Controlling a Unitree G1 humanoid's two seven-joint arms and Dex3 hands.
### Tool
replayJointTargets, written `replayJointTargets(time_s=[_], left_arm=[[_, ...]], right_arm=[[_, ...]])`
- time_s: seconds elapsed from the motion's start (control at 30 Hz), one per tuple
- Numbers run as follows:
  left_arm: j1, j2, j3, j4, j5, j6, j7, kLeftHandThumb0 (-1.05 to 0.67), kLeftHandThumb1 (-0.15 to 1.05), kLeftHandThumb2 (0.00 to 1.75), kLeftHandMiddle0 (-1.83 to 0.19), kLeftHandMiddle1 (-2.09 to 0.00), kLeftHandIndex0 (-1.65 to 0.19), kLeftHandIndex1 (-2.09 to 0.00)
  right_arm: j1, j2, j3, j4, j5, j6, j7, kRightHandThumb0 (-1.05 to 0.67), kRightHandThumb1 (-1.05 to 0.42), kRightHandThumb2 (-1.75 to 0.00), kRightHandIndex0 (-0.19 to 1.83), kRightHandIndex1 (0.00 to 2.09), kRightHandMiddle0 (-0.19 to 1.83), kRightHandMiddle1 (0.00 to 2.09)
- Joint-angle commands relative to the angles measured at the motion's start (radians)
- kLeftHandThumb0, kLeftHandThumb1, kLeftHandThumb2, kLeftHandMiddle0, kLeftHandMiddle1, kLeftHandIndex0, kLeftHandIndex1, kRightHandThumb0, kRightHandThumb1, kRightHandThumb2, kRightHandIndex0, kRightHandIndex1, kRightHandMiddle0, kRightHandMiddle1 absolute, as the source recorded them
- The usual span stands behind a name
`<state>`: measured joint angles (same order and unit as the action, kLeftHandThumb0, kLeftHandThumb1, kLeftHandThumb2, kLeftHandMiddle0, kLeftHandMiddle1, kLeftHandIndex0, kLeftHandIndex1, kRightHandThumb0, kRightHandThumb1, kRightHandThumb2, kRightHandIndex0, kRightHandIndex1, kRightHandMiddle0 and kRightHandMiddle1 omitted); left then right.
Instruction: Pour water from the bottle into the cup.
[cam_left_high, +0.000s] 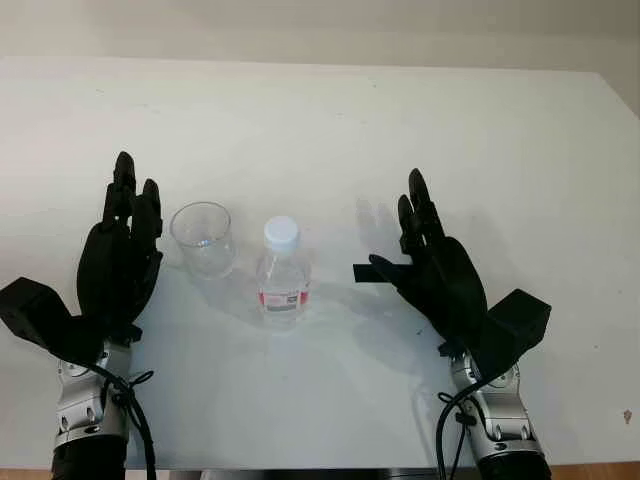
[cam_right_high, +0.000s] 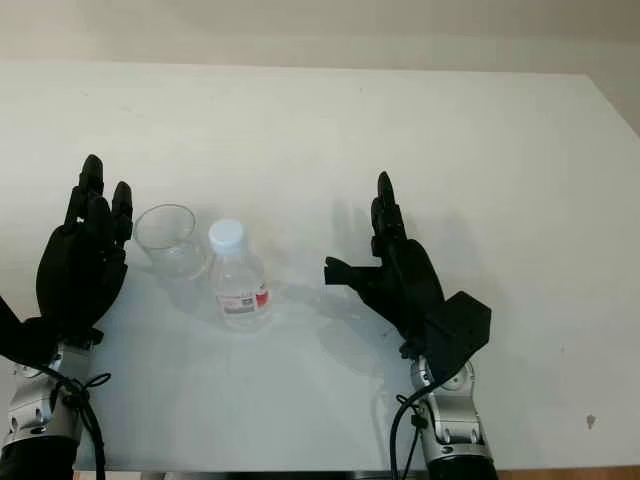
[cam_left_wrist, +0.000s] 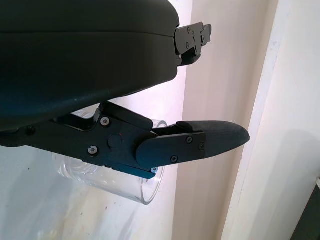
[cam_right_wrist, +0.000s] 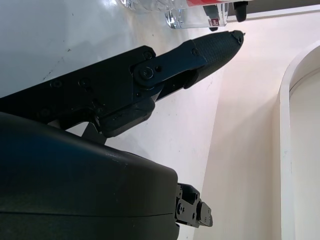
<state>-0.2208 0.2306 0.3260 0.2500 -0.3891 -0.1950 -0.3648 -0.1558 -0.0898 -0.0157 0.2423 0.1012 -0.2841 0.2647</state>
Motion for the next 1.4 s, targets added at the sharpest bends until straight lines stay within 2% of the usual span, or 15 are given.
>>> replayJointTargets(time_s=[0.0, 0.17, 0.4, 0.57, 0.67, 0.8, 1.17, 1.37], left_arm=[[0.017, -0.008, -0.004, -0.014, 0.004, -0.011, 0.002, -0.78, 1.05, 0.52, 0.18, -0.05, 0.18, -0.03], [0.018, -0.012, -0.003, -0.021, 0.003, -0.006, 0.008, -0.78, 1.05, 0.53, 0.18, -0.06, 0.18, -0.03], [0.014, -0.006, 0.003, -0.016, 0.002, -0.011, 0.008, -0.78, 1.05, 0.53, 0.18, -0.05, 0.18, -0.04], [0.012, -0.010, 0.003, -0.014, 0.002, -0.007, 0.016, -0.78, 1.05, 0.52, 0.19, -0.05, 0.19, -0.03], [0.008, -0.010, 0.002, -0.013, 0.003, -0.009, 0.019, -0.78, 1.05, 0.52, 0.18, -0.06, 0.18, -0.04], [0.003, -0.009, 0.005, -0.012, -0.001, -0.013, 0.019, -0.77, 1.05, 0.52, 0.16, -0.06, 0.18, -0.04], [0.006, 0.004, 0.013, -0.019, 0.013, -0.020, 0.038, -0.78, 1.05, 0.52, 0.15, -0.06, 0.16, -0.05], [0.009, 0.006, 0.016, -0.020, 0.010, -0.024, 0.039, -0.78, 1.05, 0.50, 0.13, -0.06, 0.15, -0.06]], right_arm=[[0.003, -0.012, -0.006, 0.011, -0.001, -0.011, 0.004, -0.91, -0.97, -0.06, -0.19, 0.00, -0.19, 0.00], [-0.013, -0.019, -0.006, 0.037, 0.002, -0.020, 0.024, -0.90, -0.98, -0.06, -0.19, 0.00, -0.19, 0.00], [-0.059, -0.057, 0.008, 0.067, 0.025, -0.013, 0.137, -0.91, -0.97, -0.05, -0.19, 0.00, -0.19, 0.00], [-0.096, -0.093, 0.022, 0.061, 0.109, -0.004, 0.317, -0.83, -0.95, -0.04, -0.19, 0.00, -0.19, 0.00], [-0.128, -0.126, 0.042, 0.034, 0.172, 0.066, 0.453, -0.80, -0.92, -0.04, -0.12, 0.05, -0.14, 0.03], [-0.166, -0.145, 0.072, 0.032, 0.178, 0.129, 0.531, -0.78, -0.88, -0.04, -0.03, 0.08, -0.10, 0.06], [-0.226, -0.114, 0.137, 0.094, 0.160, 0.164, 0.624, -0.75, -0.87, -0.05, -0.01, 0.07, -0.07, 0.07], [-0.249, -0.087, 0.148, 0.156, 0.145, 0.159, 0.636, -0.79, -0.87, -0.05, 0.04, 0.09, -0.01, 0.09]])
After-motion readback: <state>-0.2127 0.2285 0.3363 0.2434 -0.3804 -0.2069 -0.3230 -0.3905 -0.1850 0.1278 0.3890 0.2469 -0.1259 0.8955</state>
